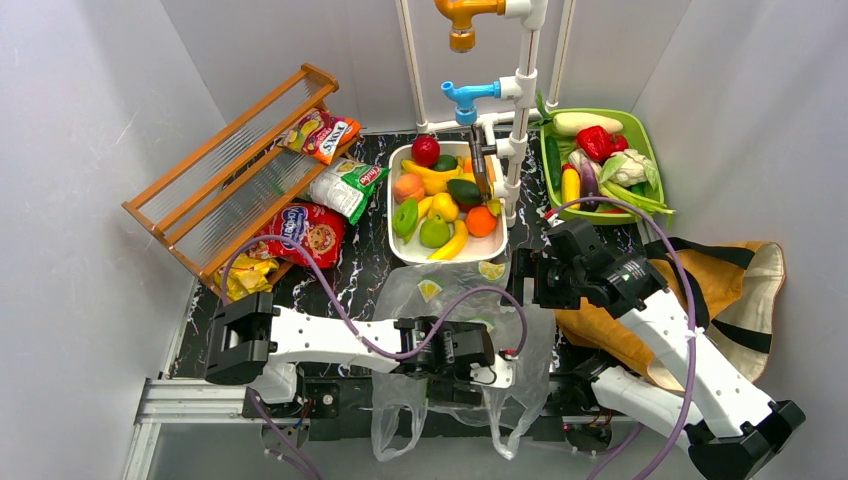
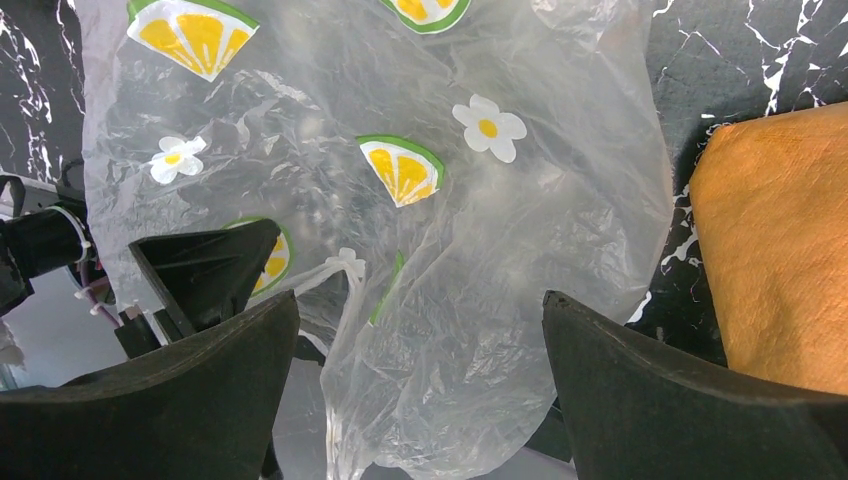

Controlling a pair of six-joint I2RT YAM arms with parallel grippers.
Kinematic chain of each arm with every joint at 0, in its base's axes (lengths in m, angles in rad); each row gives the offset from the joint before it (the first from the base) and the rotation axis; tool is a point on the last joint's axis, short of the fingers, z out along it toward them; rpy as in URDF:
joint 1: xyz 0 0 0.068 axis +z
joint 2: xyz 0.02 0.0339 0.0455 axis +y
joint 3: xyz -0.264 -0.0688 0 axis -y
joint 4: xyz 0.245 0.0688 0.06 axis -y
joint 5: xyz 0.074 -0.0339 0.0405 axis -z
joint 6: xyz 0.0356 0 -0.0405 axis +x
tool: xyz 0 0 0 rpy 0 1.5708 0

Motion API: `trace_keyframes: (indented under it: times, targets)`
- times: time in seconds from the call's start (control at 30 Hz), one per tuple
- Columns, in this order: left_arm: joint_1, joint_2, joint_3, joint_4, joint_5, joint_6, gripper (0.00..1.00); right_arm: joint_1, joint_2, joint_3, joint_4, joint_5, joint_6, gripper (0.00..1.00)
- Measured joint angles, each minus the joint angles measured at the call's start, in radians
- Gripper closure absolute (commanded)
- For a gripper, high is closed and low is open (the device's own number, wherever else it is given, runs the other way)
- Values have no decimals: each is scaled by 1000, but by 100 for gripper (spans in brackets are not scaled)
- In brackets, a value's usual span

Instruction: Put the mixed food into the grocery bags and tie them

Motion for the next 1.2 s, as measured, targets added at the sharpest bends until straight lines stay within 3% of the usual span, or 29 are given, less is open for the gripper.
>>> trace_keyframes:
  times: [0.2,0.27,0.33,0.47,0.5,0.83,1.03,1.2]
  targets:
    - [6,29,0,-3,-74,40,13,0,-3,0,0,0,6,2]
    - [7,43,0,-7,-98,46,21,0,-3,0,0,0,6,2]
    - [7,56,0,-14,-118,48,38,0,-3,0,0,0,6,2]
    - [10,69,-2,-31,-150,53,96,0,-3,0,-2,0,6,2]
    - [12,69,-2,-34,-153,55,100,0,-3,0,-2,0,6,2]
    - [56,40,140,-134,-156,15,100,0,41,110,-27,-13,-29,2]
    - [152,-95,283,-183,-119,-8,100,0,112,253,-23,-43,-64,2]
    - [198,-199,317,-205,-85,-7,100,-2,163,336,5,-84,-79,2]
